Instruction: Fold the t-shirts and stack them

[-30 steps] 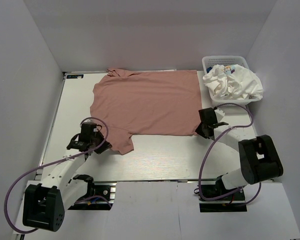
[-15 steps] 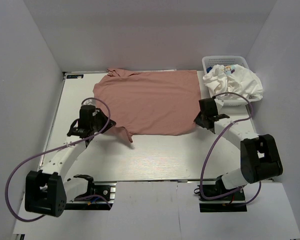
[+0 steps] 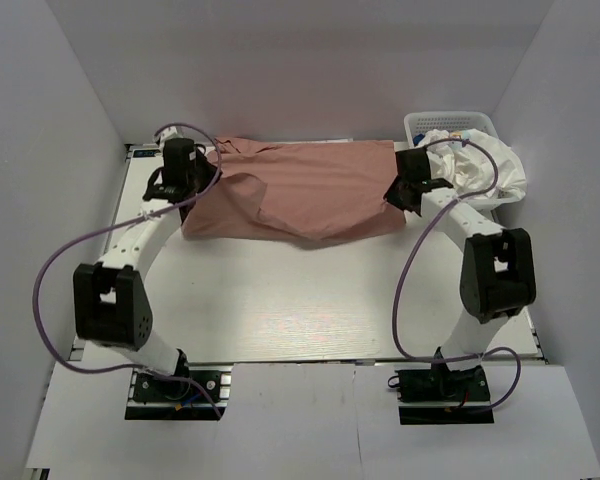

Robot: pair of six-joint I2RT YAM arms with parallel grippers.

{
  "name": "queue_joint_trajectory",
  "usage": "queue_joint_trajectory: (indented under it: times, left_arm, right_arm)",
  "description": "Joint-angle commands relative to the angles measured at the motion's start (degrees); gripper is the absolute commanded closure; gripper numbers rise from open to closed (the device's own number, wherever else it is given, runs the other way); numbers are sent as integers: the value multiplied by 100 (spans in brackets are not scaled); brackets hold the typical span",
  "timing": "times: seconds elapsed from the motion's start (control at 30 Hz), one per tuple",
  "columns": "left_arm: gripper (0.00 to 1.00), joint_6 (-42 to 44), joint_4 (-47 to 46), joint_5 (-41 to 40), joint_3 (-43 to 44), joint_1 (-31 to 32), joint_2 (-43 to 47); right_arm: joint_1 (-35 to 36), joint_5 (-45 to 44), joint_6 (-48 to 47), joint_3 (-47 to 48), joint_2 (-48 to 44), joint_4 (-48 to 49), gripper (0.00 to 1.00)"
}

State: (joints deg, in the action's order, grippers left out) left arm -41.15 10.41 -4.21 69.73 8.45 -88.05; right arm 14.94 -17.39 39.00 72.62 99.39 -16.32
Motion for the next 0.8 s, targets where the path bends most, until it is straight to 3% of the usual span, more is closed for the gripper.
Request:
queue_joint_trajectory:
  times: [0.0, 0.27, 0.3, 0.33, 0.4, 0.43, 0.47, 0.5, 0.53, 0.6, 0.63, 0.67, 0.77]
  left_arm:
    - [100, 221, 100, -563, 768, -150, -553]
    - [100, 660, 233, -361, 3062, -475, -3188]
    - [100, 660, 233, -309, 3264, -476, -3375]
    - [96, 730, 311, -309, 3649, -537, -3533]
    - [70, 731, 531, -378, 3994, -598, -3797]
    - [31, 731, 714, -379, 4291, -599, -3981]
    - [15, 731, 812, -379, 4407, -599, -4035]
    - [6, 731, 883, -379, 4469, -660, -4036]
    - [0, 731, 944, -379, 4470, -660, -3975]
    - [0, 731, 875, -379, 4251, -660, -3782]
    - [0, 731, 788, -318, 3885, -660, -3659]
    - [0, 783, 560, -222, 3672, -660, -3397]
    - [0, 784, 156, 7, 2872, -660, -3061]
  right_arm:
    - [-167, 7, -121, 770, 473, -345, 100]
    - [-413, -10, -463, 2596, 1828, -538, 100]
    - [-430, 7, -507, 2973, 2099, -661, 95]
    - [-491, -28, -490, 3169, 2363, -758, 79]
    - [-500, -28, -551, 3827, 2637, -994, 64]
    - [-501, -89, -604, 4039, 2742, -1075, 52]
    - [-501, -89, -604, 4076, 2734, -1075, 48]
    - [-483, 24, -796, 4032, 2682, -893, 46]
    - [-457, 199, -867, 3954, 2473, -804, 43]
    - [-396, 707, -1113, 3498, 2322, -435, 33]
    - [-369, 832, -1132, 3383, 2156, -216, 33]
    - [-325, 973, -1245, 3138, 2024, -14, 20]
    - [-159, 1360, -1430, 2609, 1821, 339, 18]
